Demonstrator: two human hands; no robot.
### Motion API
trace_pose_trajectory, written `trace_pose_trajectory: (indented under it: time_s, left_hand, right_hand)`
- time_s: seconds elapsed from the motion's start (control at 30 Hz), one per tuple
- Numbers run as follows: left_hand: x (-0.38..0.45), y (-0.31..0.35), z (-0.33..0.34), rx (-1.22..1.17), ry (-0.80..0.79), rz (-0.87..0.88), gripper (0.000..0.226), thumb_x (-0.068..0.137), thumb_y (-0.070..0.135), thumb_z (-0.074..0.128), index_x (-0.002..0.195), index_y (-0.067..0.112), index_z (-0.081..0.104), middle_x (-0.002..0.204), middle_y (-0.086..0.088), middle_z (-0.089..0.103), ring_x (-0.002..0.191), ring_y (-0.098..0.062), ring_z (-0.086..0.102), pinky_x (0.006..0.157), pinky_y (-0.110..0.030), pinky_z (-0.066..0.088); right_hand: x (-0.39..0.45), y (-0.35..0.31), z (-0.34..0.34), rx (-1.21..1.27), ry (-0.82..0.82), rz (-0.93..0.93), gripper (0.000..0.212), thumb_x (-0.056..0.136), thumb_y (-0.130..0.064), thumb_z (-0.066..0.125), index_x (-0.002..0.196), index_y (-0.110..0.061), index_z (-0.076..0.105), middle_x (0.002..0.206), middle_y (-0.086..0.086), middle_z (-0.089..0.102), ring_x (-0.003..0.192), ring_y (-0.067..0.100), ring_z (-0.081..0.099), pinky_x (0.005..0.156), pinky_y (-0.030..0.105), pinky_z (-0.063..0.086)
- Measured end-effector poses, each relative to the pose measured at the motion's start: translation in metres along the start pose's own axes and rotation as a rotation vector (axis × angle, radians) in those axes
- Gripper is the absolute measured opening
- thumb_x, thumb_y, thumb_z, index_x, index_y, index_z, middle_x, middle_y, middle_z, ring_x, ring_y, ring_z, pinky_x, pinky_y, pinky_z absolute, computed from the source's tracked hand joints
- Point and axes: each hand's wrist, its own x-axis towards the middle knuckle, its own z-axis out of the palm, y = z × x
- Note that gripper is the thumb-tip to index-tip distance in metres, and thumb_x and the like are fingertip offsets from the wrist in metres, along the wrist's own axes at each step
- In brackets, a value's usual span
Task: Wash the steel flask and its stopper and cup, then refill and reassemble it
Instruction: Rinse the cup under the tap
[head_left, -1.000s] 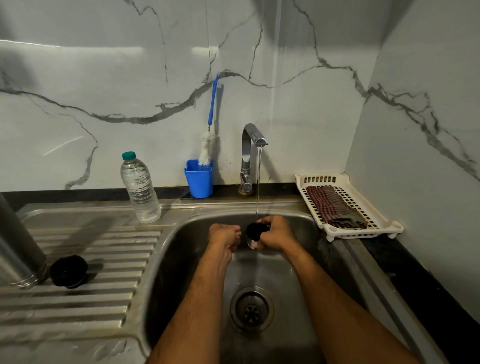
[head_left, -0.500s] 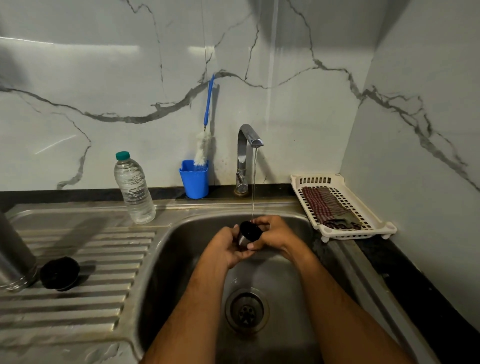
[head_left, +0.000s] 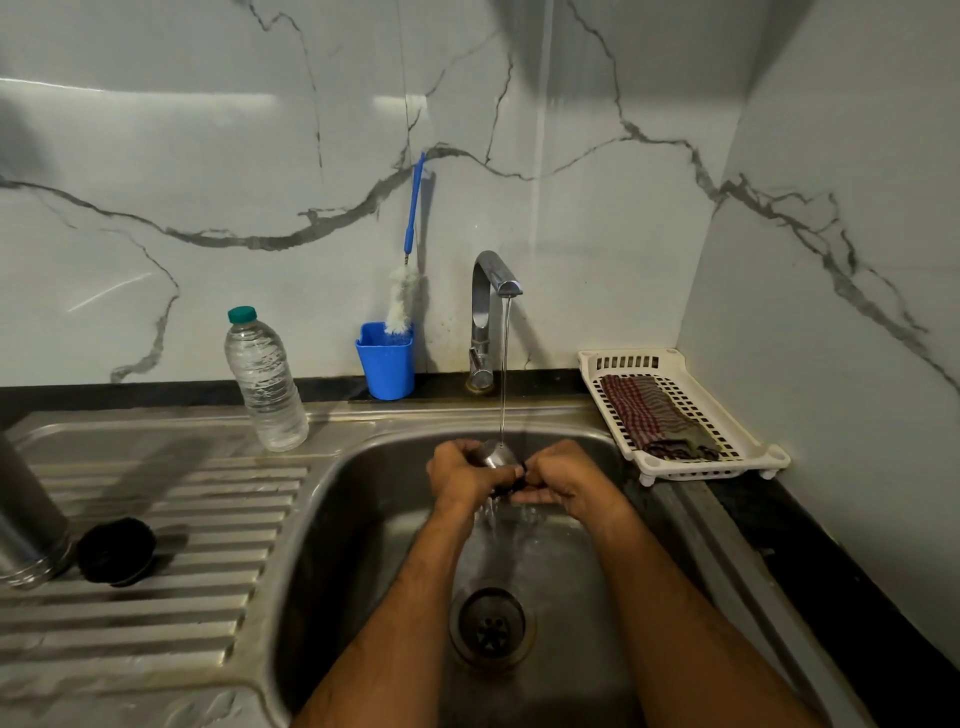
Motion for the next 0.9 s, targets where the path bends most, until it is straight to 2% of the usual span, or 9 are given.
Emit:
trace_pose_trajectory:
  time_s: [0.1, 0.17, 0.23, 0.3, 0.43, 0.5, 0.67, 0.77, 0.9]
  left_hand:
    - [0.001, -0.001, 0.000, 0.097, -0.002, 0.020, 0.071, 0.049, 0.012, 0.101, 0.111, 0.020, 0.067, 0.121, -0.005, 0.063, 0.104, -0.019, 0.065, 0.084, -0.032, 0.062]
    - [0.000, -0.001, -0.001, 0.134, -0.011, 0.027, 0.073, 0.048, 0.008, 0.100, 0.112, 0.020, 0.067, 0.122, -0.005, 0.063, 0.106, -0.021, 0.065, 0.087, -0.037, 0.062]
    - [-0.002, 0.002, -0.001, 0.140, -0.020, 0.042, 0.072, 0.048, 0.007, 0.100, 0.111, 0.019, 0.068, 0.121, -0.005, 0.065, 0.106, -0.021, 0.066, 0.088, -0.041, 0.062]
    - [-0.004, 0.006, 0.000, 0.150, -0.032, 0.049, 0.071, 0.048, 0.008, 0.100, 0.111, 0.018, 0.068, 0.120, -0.005, 0.066, 0.107, -0.021, 0.065, 0.090, -0.041, 0.061]
    - [-0.006, 0.010, 0.000, 0.175, -0.051, 0.086, 0.069, 0.052, 0.007, 0.099, 0.114, 0.015, 0.069, 0.117, -0.004, 0.068, 0.107, -0.020, 0.066, 0.093, -0.039, 0.059]
    - [-0.006, 0.011, -0.001, 0.181, -0.058, 0.102, 0.068, 0.053, 0.007, 0.099, 0.114, 0.013, 0.069, 0.115, -0.004, 0.070, 0.105, -0.019, 0.067, 0.093, -0.037, 0.059]
    - [-0.006, 0.014, -0.001, 0.179, -0.075, 0.105, 0.068, 0.055, 0.006, 0.098, 0.115, 0.014, 0.069, 0.109, 0.002, 0.068, 0.103, -0.017, 0.067, 0.092, -0.035, 0.060]
    - [-0.004, 0.014, -0.002, 0.176, -0.087, 0.131, 0.066, 0.056, 0.005, 0.097, 0.116, 0.014, 0.068, 0.110, 0.002, 0.069, 0.102, -0.017, 0.068, 0.090, -0.034, 0.060]
    - [-0.004, 0.014, -0.003, 0.161, -0.084, 0.133, 0.066, 0.057, 0.004, 0.096, 0.116, 0.013, 0.067, 0.112, 0.001, 0.068, 0.102, -0.016, 0.067, 0.090, -0.033, 0.060]
  right_hand:
    - [0.005, -0.003, -0.004, -0.038, 0.076, -0.027, 0.018, 0.090, 0.015, 0.056, 0.106, 0.016, 0.065, 0.101, 0.029, 0.068, 0.084, 0.034, 0.073, 0.063, 0.036, 0.064]
    - [0.008, -0.006, -0.007, -0.015, 0.151, -0.065, 0.013, 0.090, 0.012, 0.060, 0.100, 0.011, 0.068, 0.090, 0.024, 0.069, 0.074, 0.028, 0.069, 0.062, 0.033, 0.061]
    - [0.011, -0.010, -0.007, -0.008, 0.239, -0.142, 0.010, 0.089, 0.007, 0.065, 0.094, 0.002, 0.072, 0.089, 0.015, 0.072, 0.075, 0.023, 0.069, 0.068, 0.035, 0.063]
    - [0.014, -0.015, -0.004, -0.031, 0.274, -0.248, 0.013, 0.088, 0.005, 0.068, 0.088, -0.005, 0.076, 0.085, 0.010, 0.074, 0.073, 0.019, 0.069, 0.073, 0.035, 0.062]
    - [0.021, -0.040, 0.003, -0.149, 0.244, -0.487, 0.013, 0.084, -0.001, 0.077, 0.086, -0.014, 0.078, 0.075, 0.006, 0.076, 0.064, 0.015, 0.068, 0.063, 0.027, 0.058]
    - [0.025, -0.057, 0.008, -0.109, 0.219, -0.537, 0.019, 0.083, 0.001, 0.078, 0.084, -0.018, 0.078, 0.078, 0.004, 0.077, 0.067, 0.015, 0.070, 0.065, 0.025, 0.058]
    - [0.039, -0.089, 0.024, -0.088, 0.180, -0.615, 0.019, 0.081, 0.003, 0.079, 0.094, -0.012, 0.079, 0.087, 0.001, 0.077, 0.079, 0.014, 0.073, 0.073, 0.025, 0.061]
    - [0.047, -0.097, 0.030, -0.087, 0.171, -0.669, 0.021, 0.079, 0.002, 0.082, 0.097, -0.009, 0.080, 0.094, 0.006, 0.078, 0.085, 0.017, 0.074, 0.078, 0.028, 0.062]
    - [0.052, -0.103, 0.040, -0.158, 0.098, -0.709, 0.027, 0.080, 0.004, 0.080, 0.107, 0.001, 0.076, 0.100, 0.010, 0.075, 0.082, 0.011, 0.070, 0.071, 0.012, 0.057]
